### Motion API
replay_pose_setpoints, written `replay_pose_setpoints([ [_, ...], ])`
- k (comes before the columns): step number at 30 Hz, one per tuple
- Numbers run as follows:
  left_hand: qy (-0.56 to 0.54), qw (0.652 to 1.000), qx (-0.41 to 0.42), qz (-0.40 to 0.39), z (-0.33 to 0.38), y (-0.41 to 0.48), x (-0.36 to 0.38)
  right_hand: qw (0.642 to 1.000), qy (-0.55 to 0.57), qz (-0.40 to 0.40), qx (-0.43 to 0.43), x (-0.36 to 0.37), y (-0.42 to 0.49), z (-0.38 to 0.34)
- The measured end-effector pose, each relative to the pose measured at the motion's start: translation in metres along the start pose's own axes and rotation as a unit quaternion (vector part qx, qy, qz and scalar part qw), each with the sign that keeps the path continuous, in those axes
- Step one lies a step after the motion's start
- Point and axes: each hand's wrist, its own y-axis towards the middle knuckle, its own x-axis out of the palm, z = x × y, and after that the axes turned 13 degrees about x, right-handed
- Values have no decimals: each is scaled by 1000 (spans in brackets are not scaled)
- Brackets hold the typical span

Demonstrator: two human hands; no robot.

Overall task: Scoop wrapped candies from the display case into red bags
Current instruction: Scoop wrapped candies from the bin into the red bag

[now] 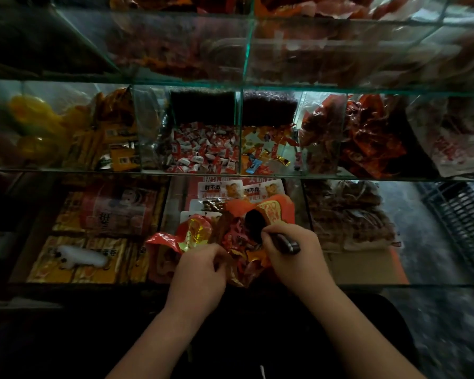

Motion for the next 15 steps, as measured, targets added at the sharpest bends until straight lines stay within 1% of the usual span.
replay_pose_setpoints([
  [3,-23,999,42,5,-1,-3,-4,995,67,-4,80,0,11,-1],
  [8,-24,999,40,23,-9,-6,-6,975,136,-43,173,-3,5,2],
  [10,-32,998,37,33,-9,-7,-6,963,170,-15,206,-4,-1,5],
  [13,-34,998,23,48,-9,-6,-8,951,220,28,214,-10,-10,6],
  [15,-26,998,18,47,-9,-6,-8,944,246,35,218,-14,-13,6],
])
